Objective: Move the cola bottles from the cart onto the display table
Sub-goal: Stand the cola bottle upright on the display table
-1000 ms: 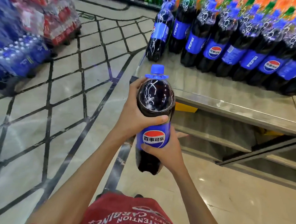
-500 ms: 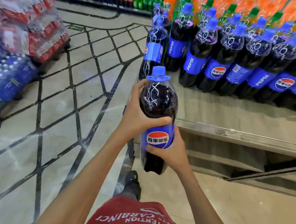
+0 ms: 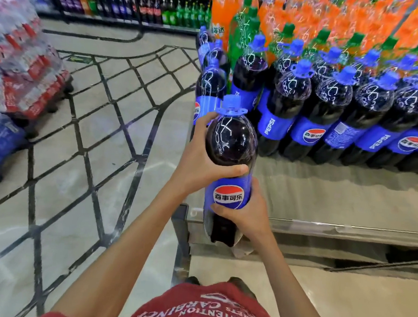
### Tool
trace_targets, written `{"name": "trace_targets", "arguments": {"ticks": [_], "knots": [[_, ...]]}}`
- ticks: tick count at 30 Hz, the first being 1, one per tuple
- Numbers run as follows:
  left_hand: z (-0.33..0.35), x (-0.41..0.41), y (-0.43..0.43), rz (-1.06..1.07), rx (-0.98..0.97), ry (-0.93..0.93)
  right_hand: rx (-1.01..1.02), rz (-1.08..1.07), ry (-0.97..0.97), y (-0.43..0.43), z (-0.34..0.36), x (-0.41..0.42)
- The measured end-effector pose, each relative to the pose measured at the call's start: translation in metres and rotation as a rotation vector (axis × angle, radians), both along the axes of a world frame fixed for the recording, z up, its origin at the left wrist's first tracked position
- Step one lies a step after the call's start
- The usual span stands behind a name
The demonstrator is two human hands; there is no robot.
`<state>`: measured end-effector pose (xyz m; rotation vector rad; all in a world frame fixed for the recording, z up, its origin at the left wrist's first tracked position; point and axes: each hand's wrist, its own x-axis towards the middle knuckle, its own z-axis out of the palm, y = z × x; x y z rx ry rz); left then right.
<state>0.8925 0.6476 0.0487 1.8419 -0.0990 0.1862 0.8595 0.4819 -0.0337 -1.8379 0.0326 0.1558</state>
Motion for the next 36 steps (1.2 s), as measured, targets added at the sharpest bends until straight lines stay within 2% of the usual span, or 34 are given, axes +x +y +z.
{"name": "trace_targets", "arguments": {"ticks": [21, 36], "knots": [[-0.006, 0.166, -0.015, -0.013, 0.120, -0.023, -0.109, -0.023, -0.042, -0.017, -0.022, 0.183], [-0.014, 0.231, -0.005, -0.158, 0.186, -0.100, -0.039, -0.154, -0.081, 0.003, -0.039, 0.241]]}}
